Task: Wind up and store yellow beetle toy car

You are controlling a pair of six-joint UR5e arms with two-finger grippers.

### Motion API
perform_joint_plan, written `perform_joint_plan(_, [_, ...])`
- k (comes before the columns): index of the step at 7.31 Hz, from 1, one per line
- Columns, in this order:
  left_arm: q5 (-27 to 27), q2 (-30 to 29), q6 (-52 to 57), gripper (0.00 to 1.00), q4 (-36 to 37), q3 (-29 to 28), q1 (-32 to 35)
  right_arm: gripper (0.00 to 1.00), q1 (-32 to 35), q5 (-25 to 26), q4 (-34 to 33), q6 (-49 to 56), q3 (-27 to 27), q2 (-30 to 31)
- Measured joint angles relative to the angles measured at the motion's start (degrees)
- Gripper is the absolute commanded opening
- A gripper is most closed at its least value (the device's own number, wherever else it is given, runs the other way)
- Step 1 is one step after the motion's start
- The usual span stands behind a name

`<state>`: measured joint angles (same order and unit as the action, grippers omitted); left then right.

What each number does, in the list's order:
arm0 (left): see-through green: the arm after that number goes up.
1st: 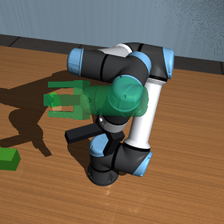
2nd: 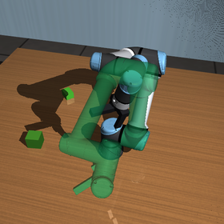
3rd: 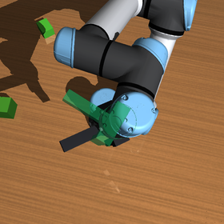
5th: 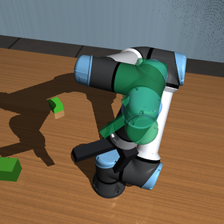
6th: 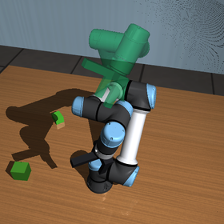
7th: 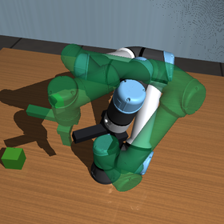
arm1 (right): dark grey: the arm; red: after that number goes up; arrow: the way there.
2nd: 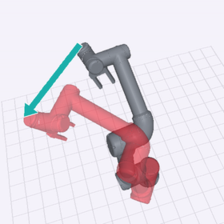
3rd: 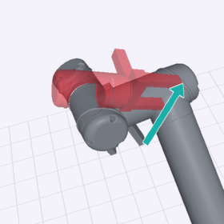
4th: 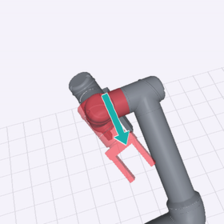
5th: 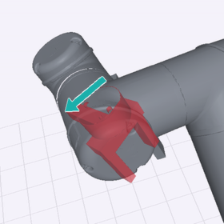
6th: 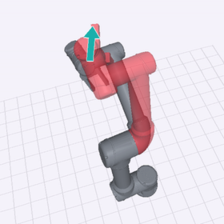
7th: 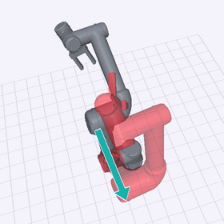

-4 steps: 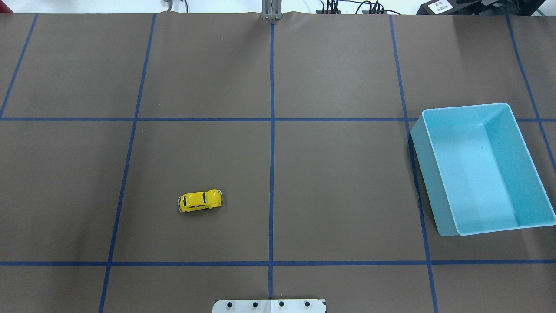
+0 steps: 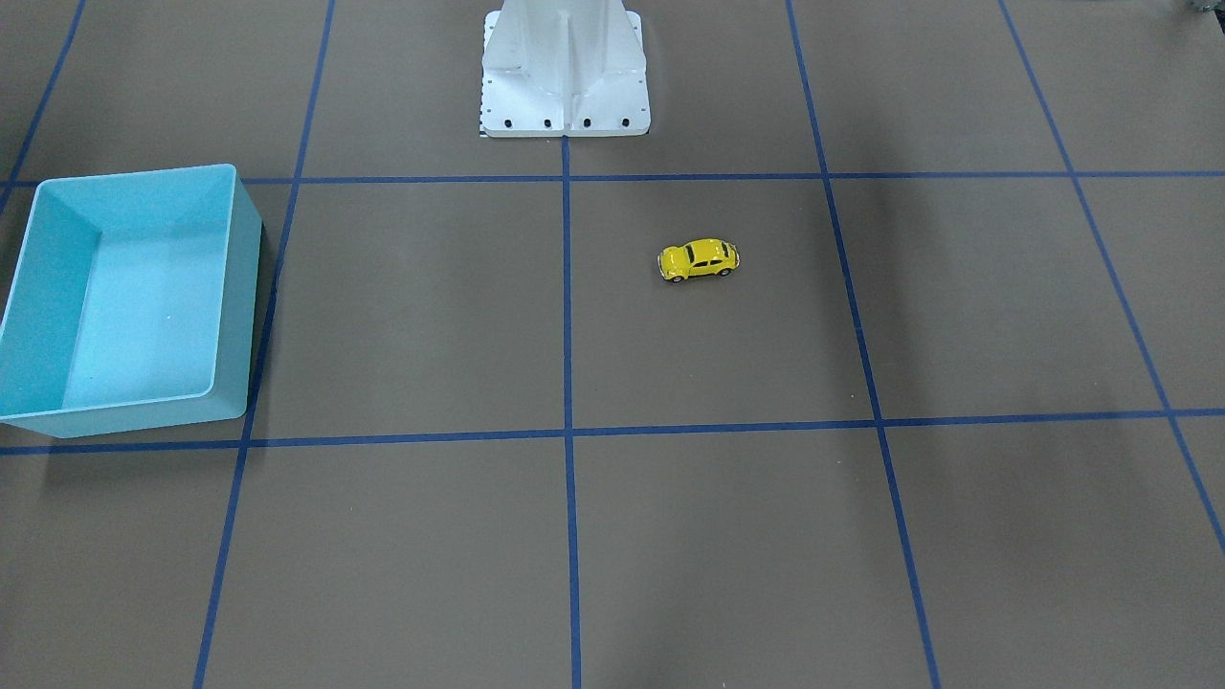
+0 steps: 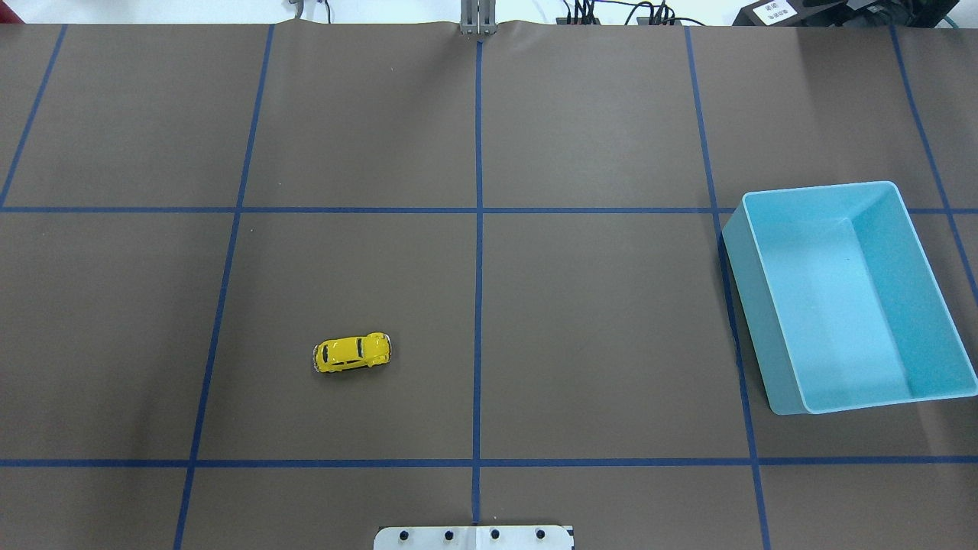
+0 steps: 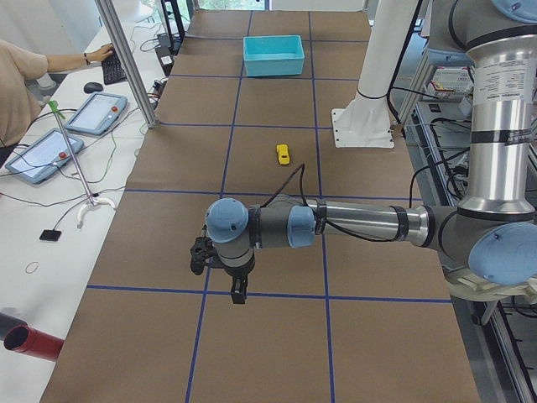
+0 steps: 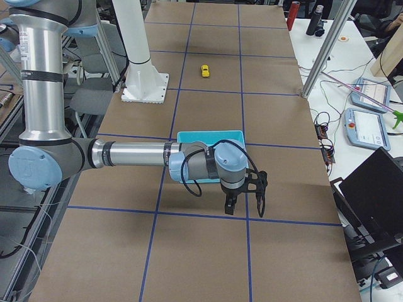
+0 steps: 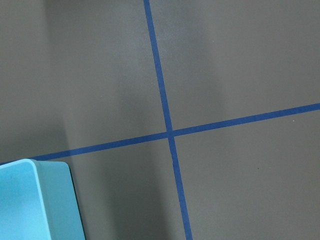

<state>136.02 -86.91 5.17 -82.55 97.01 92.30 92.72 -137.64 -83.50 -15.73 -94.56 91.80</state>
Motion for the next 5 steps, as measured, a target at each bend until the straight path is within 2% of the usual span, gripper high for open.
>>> perform_joint_plan(5, [-0.5,-0.8,0.1,1.0,-0.2,0.7,-0.1,1.0,0.0,0.0,0.0,0.0,-0.4,0.3])
